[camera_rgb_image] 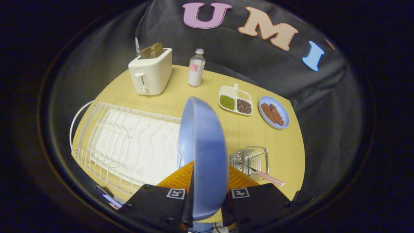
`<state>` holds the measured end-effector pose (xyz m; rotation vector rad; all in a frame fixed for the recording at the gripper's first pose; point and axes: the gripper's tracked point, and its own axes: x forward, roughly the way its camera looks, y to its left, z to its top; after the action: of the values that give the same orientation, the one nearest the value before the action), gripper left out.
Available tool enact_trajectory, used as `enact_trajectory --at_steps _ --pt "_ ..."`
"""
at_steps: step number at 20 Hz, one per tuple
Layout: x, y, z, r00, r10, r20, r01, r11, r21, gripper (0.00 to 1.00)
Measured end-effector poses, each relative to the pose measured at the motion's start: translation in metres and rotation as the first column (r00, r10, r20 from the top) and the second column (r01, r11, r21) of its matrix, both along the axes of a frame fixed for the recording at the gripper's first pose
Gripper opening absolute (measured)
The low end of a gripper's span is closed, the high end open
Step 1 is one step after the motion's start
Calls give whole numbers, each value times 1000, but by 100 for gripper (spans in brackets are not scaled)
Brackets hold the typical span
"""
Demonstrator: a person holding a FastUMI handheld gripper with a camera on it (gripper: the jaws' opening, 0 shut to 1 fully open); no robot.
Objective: Take the plate from the dish rack, then take the spoon from the basket and place it into the plate.
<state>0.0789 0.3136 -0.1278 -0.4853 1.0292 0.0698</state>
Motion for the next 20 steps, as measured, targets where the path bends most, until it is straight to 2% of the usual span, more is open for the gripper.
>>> enact_trajectory --at_steps 3,8,14,20 --pt "-2 3 5 999 43 5 -43 998 -43 36" --pt "10 7 10 1000 7 20 -7 1000 2 36" --pt "15 6 14 1000 5 16 -5 1000 -27 34" --pt "24 -2 20 999 -45 -1 45 997 -60 34"
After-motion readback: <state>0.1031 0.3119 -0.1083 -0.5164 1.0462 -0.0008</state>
